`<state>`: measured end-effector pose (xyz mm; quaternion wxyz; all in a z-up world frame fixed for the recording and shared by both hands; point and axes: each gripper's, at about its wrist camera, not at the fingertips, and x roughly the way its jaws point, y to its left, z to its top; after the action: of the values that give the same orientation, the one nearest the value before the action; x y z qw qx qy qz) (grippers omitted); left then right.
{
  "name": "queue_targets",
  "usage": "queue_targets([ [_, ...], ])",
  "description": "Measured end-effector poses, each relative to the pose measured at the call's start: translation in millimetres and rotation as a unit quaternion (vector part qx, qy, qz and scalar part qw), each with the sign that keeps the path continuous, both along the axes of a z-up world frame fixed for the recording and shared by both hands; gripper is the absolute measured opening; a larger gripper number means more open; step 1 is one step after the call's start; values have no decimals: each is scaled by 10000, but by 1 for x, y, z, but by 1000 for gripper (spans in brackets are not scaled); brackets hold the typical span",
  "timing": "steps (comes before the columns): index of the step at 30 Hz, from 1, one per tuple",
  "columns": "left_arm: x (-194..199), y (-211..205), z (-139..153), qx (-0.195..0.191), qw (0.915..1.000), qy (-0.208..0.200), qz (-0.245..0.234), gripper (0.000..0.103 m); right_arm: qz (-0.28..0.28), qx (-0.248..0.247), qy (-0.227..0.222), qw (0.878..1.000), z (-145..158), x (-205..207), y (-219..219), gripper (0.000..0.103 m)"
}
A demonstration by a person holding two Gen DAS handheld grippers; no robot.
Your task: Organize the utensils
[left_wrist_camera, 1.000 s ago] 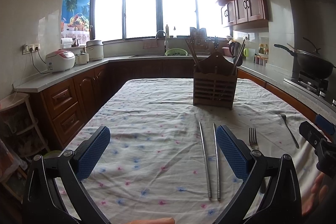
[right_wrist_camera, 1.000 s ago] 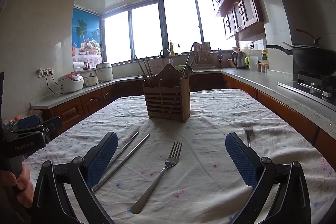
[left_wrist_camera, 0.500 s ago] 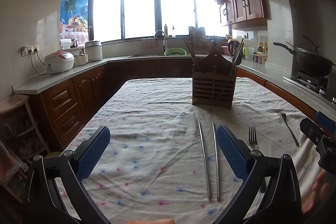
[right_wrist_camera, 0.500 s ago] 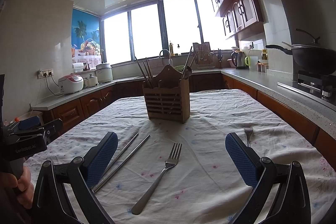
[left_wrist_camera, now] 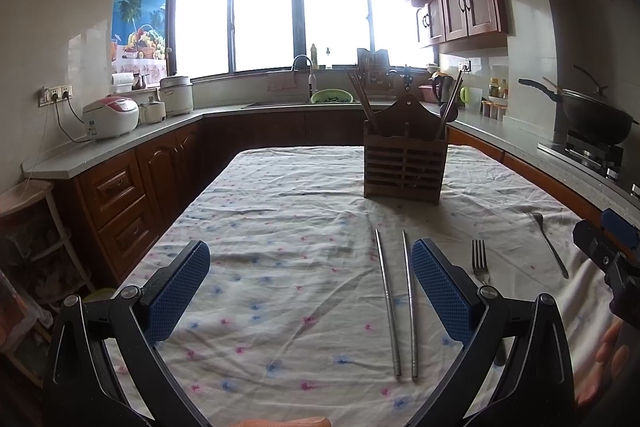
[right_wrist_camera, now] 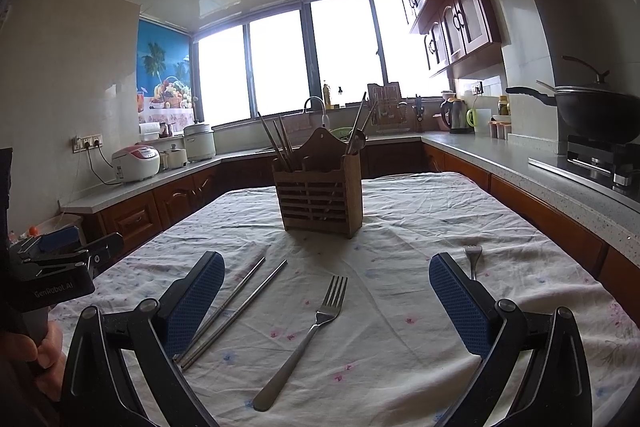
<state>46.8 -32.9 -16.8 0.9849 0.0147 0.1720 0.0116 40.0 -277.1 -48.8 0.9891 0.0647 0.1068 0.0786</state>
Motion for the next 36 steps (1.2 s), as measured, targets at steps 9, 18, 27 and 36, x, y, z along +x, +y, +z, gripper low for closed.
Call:
queue_targets([
  [9, 0, 0, -1, 0, 10000, 3, -6, 103, 3, 10, -14, 10000, 2, -1, 1, 103],
  [18, -1, 2, -2, -16, 10000, -3, -28, 103, -21, 43, -55, 10000, 7, -4, -1, 103],
  [27, -1, 2, -2, -22, 10000, 12, -39, 103, -26, 48, -21, 10000, 6, -2, -3, 103],
  [36, 0, 2, -1, -19, 10000, 14, -45, 103, -28, 51, -22, 10000, 6, -2, -3, 103],
])
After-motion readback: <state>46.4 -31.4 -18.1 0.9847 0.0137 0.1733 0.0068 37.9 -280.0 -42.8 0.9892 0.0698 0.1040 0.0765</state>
